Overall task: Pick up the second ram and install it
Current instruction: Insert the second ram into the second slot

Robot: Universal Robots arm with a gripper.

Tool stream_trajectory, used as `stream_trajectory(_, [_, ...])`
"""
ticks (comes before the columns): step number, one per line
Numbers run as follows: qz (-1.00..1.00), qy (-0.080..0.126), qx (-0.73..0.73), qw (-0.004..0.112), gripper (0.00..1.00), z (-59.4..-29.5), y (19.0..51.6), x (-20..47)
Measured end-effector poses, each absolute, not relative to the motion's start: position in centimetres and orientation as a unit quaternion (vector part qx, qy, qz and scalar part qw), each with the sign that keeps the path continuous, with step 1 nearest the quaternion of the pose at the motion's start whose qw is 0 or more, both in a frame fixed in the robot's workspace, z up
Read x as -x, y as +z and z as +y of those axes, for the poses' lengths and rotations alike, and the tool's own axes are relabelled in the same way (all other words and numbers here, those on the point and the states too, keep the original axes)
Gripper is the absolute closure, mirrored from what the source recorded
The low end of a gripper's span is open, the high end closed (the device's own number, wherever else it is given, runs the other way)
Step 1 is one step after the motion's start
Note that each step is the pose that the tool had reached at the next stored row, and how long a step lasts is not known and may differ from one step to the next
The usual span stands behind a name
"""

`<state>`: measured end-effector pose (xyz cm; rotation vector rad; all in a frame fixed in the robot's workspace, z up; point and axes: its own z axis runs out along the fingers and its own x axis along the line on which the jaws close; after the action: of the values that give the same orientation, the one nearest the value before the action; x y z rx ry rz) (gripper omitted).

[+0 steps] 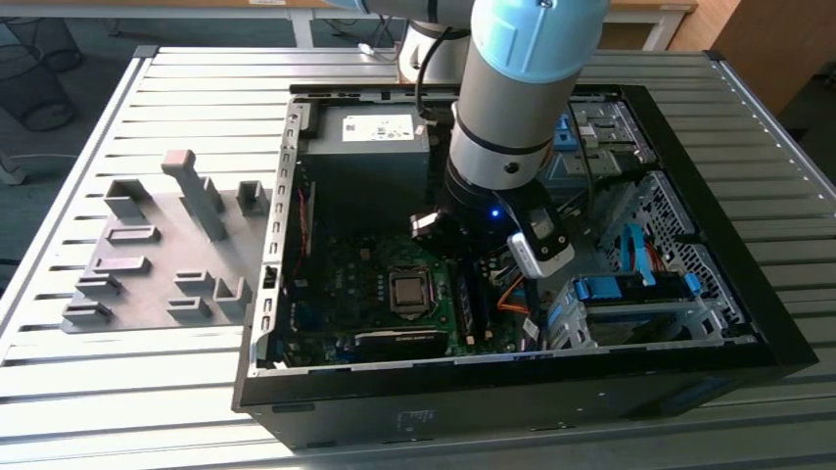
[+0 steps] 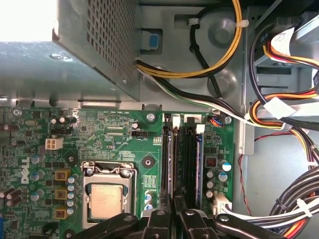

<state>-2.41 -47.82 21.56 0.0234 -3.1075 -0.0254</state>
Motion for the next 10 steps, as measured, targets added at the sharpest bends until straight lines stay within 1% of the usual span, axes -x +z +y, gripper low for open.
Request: stream_trajectory(10, [-1.000,-0.009,-0.008,0.017,0.86,-47.81,21.48,2.41])
